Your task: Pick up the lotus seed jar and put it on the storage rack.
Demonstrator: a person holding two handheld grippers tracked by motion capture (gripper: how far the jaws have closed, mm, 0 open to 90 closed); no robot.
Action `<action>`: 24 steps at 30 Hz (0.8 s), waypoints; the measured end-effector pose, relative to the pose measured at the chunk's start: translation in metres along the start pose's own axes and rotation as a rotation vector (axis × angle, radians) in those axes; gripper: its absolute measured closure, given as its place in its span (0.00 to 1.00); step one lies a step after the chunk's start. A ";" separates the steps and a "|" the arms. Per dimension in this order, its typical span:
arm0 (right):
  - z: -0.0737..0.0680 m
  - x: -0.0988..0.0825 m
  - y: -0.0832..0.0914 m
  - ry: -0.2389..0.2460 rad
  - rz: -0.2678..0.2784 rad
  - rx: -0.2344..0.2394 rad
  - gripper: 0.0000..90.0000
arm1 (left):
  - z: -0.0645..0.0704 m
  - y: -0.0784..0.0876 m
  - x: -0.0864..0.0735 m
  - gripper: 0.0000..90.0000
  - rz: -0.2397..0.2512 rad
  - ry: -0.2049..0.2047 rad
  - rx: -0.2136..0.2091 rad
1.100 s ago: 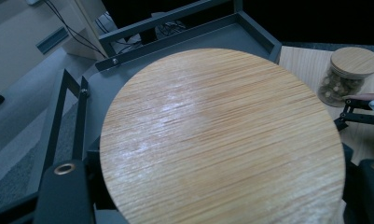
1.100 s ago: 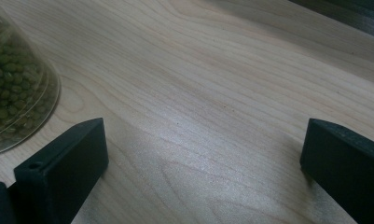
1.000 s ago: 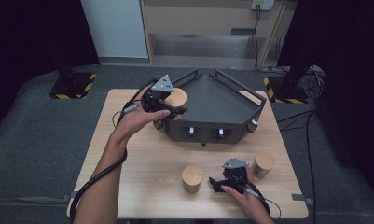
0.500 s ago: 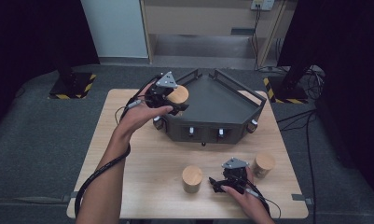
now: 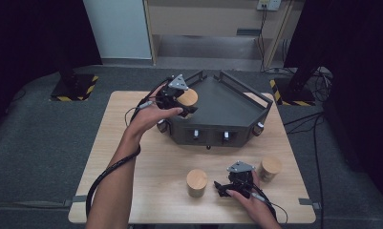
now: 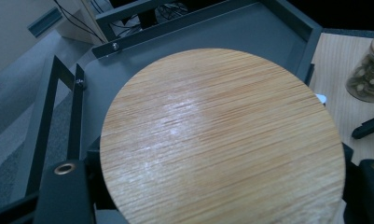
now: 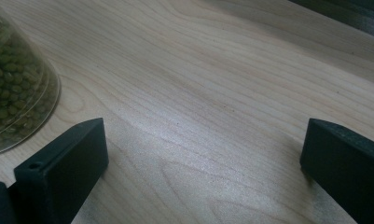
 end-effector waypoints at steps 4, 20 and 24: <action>0.000 0.000 0.000 -0.002 -0.001 0.001 0.01 | -0.002 -0.008 -0.003 0.27 -0.004 0.012 0.000; 0.000 0.000 0.000 -0.002 0.001 0.001 0.01 | -0.008 -0.026 -0.015 0.27 -0.023 0.055 0.013; 0.000 0.000 0.000 -0.002 0.001 0.001 0.01 | -0.008 -0.029 -0.017 0.27 -0.032 0.059 0.014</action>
Point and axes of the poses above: each handheld gripper's, and its own axes: y roughly backward along the jaws, x roughly out of its top, z roughly to its right, the point moved 10 cm from there along -y, roughly forward along the jaws, and after that the axes turned 7 degrees about y, right-handed, at the moved point
